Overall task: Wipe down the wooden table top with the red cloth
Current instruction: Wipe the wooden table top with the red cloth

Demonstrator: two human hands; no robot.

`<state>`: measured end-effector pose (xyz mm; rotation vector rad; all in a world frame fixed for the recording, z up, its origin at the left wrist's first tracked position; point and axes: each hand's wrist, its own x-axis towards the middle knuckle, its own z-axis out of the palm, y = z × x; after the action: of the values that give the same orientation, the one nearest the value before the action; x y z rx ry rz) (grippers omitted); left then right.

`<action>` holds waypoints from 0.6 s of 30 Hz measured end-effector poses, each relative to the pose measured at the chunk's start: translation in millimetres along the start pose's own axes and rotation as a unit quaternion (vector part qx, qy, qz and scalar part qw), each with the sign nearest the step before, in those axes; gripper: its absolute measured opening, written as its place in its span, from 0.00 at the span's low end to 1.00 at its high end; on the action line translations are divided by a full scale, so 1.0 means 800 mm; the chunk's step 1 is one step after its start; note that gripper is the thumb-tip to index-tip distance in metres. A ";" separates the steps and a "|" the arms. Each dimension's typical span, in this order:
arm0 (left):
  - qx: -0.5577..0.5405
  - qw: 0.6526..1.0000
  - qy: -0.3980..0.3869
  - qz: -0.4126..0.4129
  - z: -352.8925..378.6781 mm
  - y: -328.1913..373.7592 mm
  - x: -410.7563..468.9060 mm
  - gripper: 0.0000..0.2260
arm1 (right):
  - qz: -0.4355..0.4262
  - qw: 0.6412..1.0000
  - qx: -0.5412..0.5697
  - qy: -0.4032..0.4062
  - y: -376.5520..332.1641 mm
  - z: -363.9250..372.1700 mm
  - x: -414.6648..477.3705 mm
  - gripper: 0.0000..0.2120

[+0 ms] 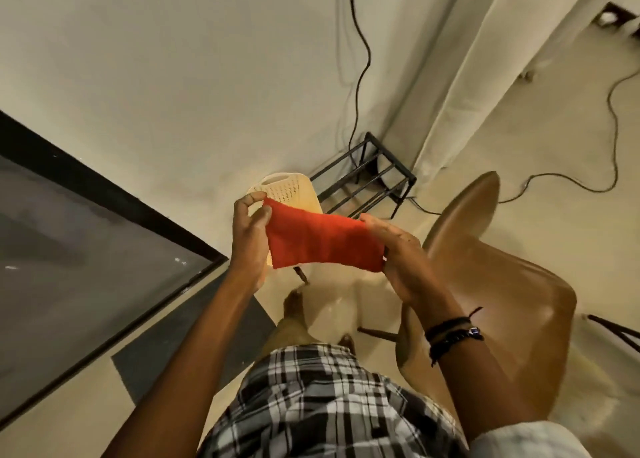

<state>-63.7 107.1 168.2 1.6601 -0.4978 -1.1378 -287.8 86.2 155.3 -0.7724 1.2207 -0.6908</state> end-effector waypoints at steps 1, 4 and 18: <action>0.011 1.000 -0.023 0.014 0.002 0.003 -0.014 0.09 | -0.001 1.000 0.010 0.008 0.002 -0.009 -0.014 0.15; 0.042 0.992 -0.104 0.052 0.009 0.011 -0.048 0.13 | 0.007 0.998 0.062 -0.002 0.008 -0.036 -0.045 0.17; 0.352 0.810 -0.383 0.271 0.045 -0.035 -0.133 0.33 | -0.144 0.936 -0.185 0.263 0.132 -0.050 -0.200 0.30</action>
<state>-150.1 181.2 188.3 1.3849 -1.9807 -1.2068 -355.0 270.1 149.8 -1.1400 1.7786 -0.9618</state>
